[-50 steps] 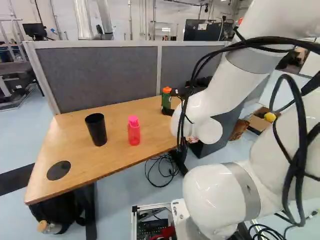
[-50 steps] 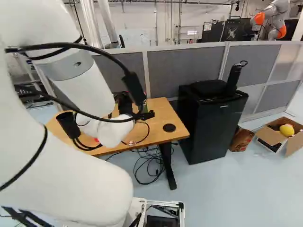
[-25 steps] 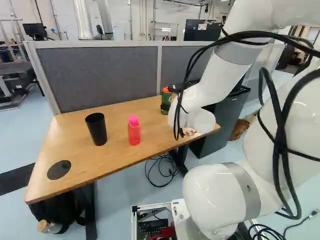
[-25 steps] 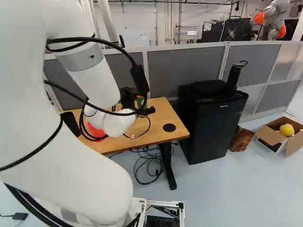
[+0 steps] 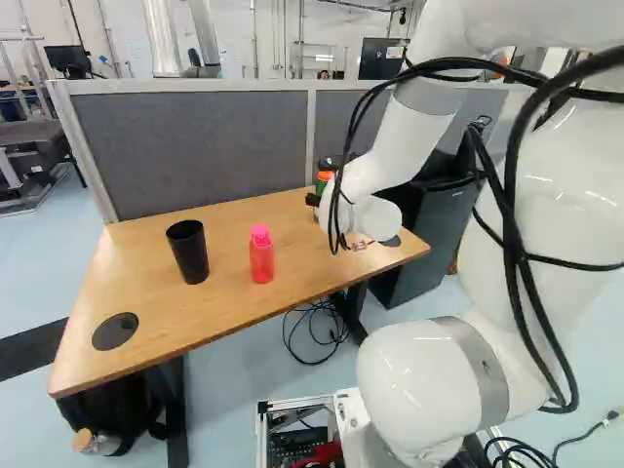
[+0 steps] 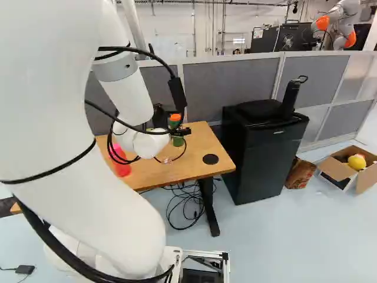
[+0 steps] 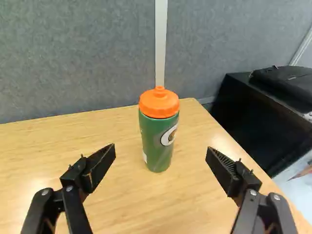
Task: Pick up the green bottle from the table
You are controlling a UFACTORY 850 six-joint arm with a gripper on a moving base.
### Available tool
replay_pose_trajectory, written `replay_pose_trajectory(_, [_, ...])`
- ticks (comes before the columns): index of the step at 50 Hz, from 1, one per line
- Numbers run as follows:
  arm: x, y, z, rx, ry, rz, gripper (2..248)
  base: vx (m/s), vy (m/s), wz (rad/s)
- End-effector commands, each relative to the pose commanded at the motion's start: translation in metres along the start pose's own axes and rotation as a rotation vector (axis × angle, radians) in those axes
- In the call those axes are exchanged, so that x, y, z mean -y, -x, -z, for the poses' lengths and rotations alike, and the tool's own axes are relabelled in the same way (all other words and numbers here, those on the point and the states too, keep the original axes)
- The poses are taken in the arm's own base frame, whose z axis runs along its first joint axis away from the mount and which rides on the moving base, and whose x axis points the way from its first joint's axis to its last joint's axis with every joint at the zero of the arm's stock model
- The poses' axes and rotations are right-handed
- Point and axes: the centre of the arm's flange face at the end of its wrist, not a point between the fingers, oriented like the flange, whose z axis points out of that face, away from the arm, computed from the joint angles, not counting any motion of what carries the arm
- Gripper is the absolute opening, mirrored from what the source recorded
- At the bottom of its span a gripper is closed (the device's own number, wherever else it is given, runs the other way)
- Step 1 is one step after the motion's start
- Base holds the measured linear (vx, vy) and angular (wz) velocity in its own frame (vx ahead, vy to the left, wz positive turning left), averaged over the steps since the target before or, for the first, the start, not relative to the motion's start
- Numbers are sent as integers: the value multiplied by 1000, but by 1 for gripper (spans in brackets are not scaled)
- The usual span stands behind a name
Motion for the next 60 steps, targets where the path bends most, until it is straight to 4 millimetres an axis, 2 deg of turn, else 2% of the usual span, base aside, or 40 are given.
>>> replay_pose_trajectory(22, [5,0,-52,29,-11,4,247,0,0,0])
replay_pose_trajectory(43, [-3,9,-102,58,6,-3,247,0,0,0])
replay_pose_trajectory(51, [-5,14,-116,66,9,-4,247,0,0,0])
replay_pose_trajectory(60, [-5,14,-122,67,10,-4,244,0,0,0])
